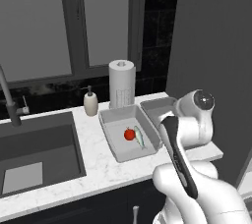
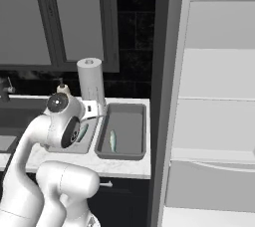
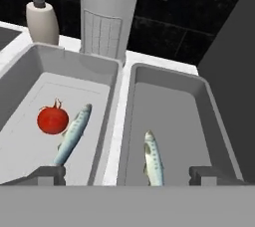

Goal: Place one tomato and one fish in each tupperware on the nearby counter, to pack two identical lunches.

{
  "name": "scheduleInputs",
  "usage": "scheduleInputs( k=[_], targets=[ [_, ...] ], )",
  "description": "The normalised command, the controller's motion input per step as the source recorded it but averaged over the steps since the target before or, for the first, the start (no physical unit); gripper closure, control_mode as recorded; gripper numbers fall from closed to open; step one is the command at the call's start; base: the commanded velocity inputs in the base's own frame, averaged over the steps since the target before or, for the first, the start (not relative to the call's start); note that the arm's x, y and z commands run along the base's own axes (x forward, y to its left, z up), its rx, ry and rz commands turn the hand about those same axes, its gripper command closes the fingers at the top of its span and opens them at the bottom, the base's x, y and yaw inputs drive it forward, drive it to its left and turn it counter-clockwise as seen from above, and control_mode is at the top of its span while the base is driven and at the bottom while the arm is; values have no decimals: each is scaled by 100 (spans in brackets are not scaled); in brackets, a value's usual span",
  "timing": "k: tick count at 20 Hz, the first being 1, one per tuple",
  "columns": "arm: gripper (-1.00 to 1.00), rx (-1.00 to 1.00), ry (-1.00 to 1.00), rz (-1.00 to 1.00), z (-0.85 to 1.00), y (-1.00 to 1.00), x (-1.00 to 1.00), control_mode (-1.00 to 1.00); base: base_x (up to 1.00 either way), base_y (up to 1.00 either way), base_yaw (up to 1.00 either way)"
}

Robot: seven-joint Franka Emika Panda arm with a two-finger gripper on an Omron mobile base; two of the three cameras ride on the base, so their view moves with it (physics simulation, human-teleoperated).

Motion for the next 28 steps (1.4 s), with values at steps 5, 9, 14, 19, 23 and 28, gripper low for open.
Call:
scheduleInputs(
  k=[5,9,14,19,23,28],
  targets=[
    [-100,17,-10,-13,99,37,-67,-100,0,0,0],
    [-100,22,-6,-4,36,-3,-92,-100,0,0,0],
    [-100,0,-16,0,0,2,-98,-100,0,0,0],
    [-100,-3,-4,0,-3,7,-70,100,-20,0,0],
    [-100,0,0,0,0,0,0,100,-99,-8,-7],
    [-100,0,0,0,0,0,0,100,-63,-75,-13]
  ],
)
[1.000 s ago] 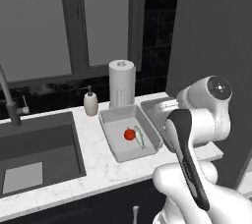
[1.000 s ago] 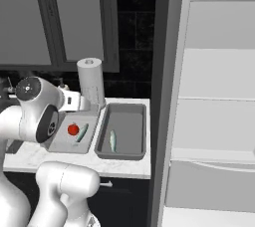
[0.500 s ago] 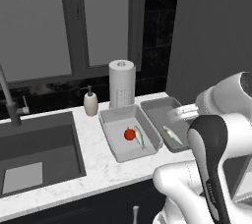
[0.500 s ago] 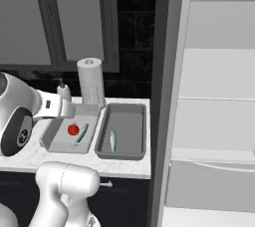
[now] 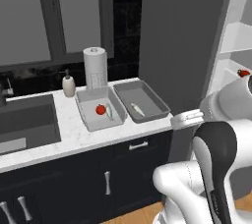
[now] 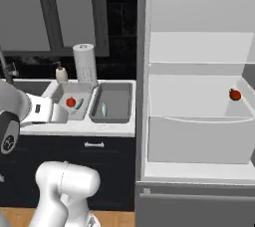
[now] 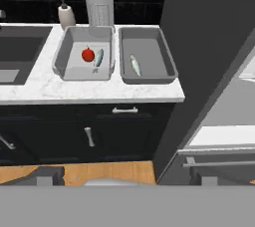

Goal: Place one tomato and one fish in each tupperware on the nearby counter, to pack two identical lunches.

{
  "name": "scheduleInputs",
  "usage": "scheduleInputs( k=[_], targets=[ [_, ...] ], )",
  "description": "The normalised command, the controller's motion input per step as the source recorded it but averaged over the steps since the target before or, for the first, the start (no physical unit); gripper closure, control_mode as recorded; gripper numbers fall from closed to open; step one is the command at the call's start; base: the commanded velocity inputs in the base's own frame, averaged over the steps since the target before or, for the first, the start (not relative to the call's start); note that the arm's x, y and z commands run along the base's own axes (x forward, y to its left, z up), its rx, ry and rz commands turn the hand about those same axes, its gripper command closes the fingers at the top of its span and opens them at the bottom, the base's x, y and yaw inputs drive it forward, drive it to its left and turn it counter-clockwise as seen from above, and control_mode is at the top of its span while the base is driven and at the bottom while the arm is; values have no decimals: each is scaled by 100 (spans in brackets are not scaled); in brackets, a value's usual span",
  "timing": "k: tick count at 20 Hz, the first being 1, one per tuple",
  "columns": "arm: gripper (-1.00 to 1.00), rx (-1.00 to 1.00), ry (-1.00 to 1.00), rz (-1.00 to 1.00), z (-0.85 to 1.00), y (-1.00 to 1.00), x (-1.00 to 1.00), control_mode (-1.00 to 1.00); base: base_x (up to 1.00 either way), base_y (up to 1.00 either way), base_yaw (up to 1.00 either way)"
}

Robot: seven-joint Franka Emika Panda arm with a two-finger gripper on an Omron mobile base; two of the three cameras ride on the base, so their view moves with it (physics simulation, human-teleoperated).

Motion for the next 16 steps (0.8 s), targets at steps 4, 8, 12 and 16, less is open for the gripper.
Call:
scheduleInputs(
  k=[4,8,12,16],
  targets=[
    [-100,0,0,0,0,0,0,100,-20,-100,-11],
    [-100,0,0,0,0,0,0,100,-1,-99,-5],
    [-100,0,0,0,0,0,0,100,0,-79,0],
    [-100,0,0,0,0,0,0,100,10,-51,0]
  ],
)
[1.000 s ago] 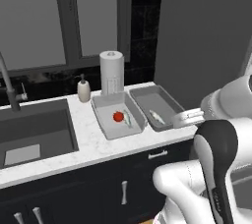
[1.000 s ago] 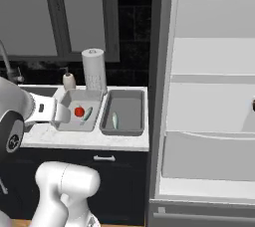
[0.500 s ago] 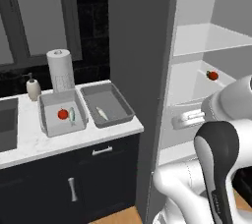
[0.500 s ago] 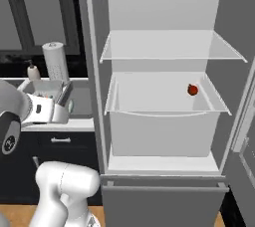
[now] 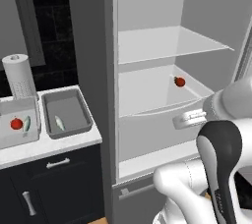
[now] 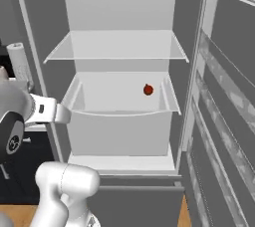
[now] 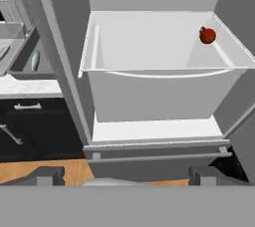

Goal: Place one tomato and one fish in each tupperware on the nearby counter, to pack two identical lunches.

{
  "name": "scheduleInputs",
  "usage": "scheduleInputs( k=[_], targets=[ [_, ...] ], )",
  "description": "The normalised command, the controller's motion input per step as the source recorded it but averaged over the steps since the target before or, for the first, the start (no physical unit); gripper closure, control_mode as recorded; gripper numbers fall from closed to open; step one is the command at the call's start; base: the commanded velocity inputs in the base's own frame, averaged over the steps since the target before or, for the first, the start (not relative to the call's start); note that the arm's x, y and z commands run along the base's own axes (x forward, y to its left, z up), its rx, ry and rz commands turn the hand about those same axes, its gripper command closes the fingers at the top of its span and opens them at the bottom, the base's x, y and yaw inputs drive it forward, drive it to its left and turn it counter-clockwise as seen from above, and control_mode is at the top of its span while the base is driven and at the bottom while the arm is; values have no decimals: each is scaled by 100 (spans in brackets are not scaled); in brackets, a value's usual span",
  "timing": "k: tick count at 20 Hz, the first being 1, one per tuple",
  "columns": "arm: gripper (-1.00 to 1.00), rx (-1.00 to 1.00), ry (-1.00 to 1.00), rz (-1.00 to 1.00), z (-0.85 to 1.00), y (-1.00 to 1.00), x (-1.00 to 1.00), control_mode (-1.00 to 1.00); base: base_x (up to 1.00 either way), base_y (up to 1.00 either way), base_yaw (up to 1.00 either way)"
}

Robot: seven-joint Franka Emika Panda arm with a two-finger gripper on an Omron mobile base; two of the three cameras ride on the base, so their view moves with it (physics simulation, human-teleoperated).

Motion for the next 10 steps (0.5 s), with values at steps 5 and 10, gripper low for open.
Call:
scheduleInputs(
  k=[5,10],
  targets=[
    [-100,0,0,0,0,0,0,100,15,-49,0],
    [-100,0,0,0,0,0,0,100,23,-42,0]
  ],
)
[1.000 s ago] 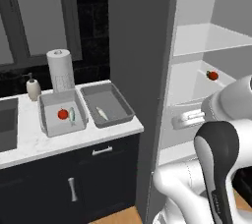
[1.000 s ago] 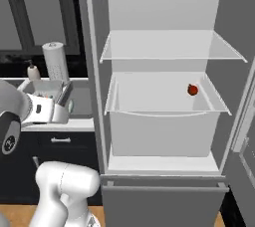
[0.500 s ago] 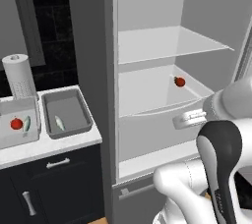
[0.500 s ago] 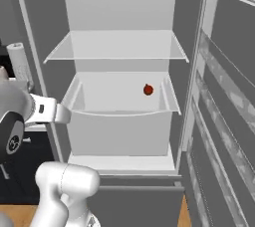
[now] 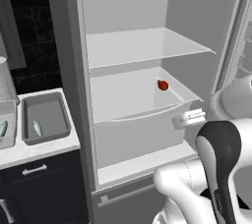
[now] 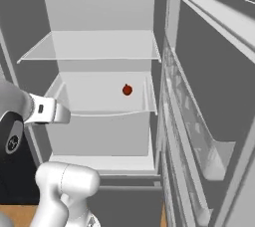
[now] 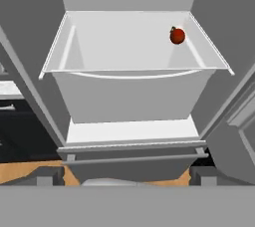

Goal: Place one tomato and one fish in each tupperware on the nearby counter, to pack two identical lunches.

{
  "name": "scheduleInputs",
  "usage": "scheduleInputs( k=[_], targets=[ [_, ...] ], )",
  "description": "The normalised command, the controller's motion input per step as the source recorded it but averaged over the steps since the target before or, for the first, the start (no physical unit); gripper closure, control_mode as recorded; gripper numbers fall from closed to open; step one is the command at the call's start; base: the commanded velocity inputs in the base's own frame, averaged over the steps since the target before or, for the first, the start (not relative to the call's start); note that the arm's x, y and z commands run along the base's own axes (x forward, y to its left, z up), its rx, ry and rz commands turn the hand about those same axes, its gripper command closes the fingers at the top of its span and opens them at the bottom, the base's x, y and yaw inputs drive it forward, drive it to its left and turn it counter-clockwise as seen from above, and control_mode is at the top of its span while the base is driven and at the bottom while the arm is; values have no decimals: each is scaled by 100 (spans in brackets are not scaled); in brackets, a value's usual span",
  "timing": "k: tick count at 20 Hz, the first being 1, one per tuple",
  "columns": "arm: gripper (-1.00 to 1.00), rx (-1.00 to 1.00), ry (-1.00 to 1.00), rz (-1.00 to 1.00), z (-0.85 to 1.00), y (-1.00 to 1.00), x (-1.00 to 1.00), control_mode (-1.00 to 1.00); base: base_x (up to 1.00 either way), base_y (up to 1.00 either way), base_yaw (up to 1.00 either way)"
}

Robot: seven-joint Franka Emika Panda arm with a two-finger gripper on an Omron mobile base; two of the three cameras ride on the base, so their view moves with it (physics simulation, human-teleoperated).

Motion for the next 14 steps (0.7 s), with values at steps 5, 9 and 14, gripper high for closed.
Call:
scheduleInputs(
  k=[5,9,14],
  targets=[
    [-100,0,0,0,0,0,0,100,50,-5,-2],
    [-100,0,0,0,0,0,0,100,44,-8,-2],
    [-100,0,-2,-1,-34,-42,21,-100,0,0,0]
  ],
)
